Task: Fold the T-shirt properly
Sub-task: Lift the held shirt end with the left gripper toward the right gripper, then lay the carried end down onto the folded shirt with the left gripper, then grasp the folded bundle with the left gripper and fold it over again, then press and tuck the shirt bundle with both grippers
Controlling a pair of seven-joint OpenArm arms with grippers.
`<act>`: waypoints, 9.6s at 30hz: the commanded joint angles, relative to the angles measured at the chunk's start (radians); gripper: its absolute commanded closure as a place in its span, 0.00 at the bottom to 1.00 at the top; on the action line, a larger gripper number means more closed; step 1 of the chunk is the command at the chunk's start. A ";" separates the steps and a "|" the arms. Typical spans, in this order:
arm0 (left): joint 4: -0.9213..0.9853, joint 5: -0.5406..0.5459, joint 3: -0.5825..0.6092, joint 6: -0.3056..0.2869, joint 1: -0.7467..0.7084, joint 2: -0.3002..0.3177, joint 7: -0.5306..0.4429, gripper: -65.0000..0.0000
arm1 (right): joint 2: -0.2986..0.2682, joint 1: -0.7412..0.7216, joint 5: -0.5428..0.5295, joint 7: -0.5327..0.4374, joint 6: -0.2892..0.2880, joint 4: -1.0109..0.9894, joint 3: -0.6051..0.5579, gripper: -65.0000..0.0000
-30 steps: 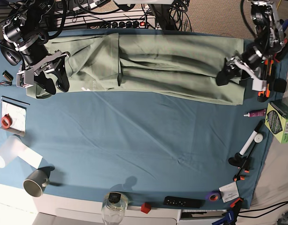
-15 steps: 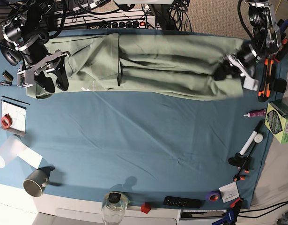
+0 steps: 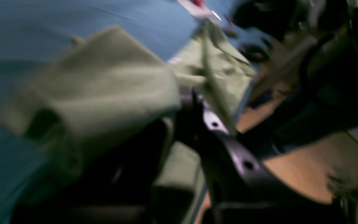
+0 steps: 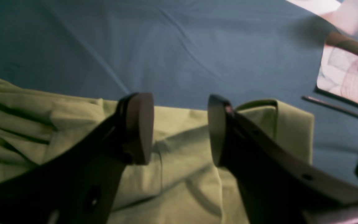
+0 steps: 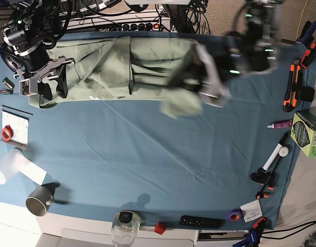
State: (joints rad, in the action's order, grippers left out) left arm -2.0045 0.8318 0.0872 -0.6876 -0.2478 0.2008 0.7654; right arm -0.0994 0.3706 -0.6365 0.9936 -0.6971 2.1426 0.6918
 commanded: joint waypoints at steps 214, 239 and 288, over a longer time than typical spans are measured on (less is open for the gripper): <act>0.474 -0.789 0.602 0.403 0.264 -0.176 -0.197 1.00 | -0.335 -0.293 -0.100 0.160 0.111 -0.769 0.036 0.47; 0.473 -0.958 0.601 0.546 0.303 -0.176 -0.141 1.00 | -0.335 -0.298 -0.464 0.403 0.053 -0.757 0.035 1.00; -0.132 -0.649 0.354 0.411 0.025 0.121 0.084 0.81 | 0.241 -0.025 -0.017 0.074 0.082 0.133 -0.522 1.00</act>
State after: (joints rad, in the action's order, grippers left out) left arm -2.1159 0.1795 0.4431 -0.2798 -0.2276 0.3237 0.8730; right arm 0.1390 0.3508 -0.6235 1.0958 -0.6086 2.2581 0.1688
